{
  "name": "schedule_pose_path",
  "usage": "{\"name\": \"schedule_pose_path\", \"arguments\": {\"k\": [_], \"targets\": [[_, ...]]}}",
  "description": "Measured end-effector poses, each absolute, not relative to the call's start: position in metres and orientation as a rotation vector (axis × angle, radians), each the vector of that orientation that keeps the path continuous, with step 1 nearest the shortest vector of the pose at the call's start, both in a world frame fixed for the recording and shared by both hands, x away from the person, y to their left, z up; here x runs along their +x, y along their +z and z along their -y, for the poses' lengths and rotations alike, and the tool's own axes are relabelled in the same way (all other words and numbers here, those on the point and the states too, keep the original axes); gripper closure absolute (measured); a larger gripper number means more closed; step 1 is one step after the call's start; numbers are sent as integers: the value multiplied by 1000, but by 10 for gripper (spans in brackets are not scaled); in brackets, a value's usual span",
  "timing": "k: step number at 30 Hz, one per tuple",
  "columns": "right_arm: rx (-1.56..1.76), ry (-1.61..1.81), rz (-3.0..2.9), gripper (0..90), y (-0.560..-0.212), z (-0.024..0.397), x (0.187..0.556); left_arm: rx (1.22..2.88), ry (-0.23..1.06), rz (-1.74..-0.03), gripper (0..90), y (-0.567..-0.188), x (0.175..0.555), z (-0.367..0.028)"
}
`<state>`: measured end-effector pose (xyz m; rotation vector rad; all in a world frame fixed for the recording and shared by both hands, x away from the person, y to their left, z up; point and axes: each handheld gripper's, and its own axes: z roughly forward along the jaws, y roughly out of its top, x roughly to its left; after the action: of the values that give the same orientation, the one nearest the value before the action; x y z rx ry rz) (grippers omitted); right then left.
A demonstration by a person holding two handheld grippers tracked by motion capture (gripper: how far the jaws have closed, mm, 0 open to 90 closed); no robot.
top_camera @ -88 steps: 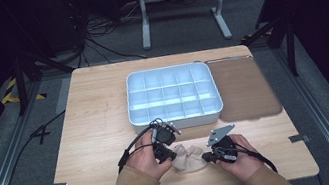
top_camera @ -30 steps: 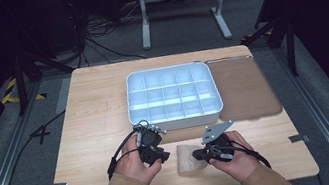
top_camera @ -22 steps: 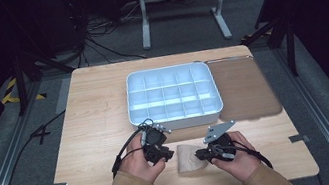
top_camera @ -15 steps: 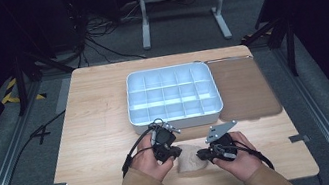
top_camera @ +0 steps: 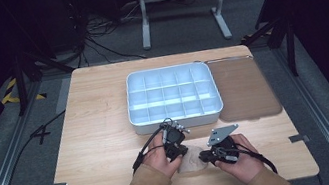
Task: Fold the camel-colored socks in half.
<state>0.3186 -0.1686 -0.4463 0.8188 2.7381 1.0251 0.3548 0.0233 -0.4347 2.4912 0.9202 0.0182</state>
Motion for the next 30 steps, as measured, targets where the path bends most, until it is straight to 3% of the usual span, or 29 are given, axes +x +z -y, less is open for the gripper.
{"name": "schedule_pose_path", "arguments": {"k": [24, 30], "targets": [[759, 808, -2760, 877, -453, 162, 327, 2511, 6, -983, 836, -441, 360, -29], [760, 800, -2770, 876, -452, 162, 329, 2487, -23, -970, 795, -438, 361, -34]]}}
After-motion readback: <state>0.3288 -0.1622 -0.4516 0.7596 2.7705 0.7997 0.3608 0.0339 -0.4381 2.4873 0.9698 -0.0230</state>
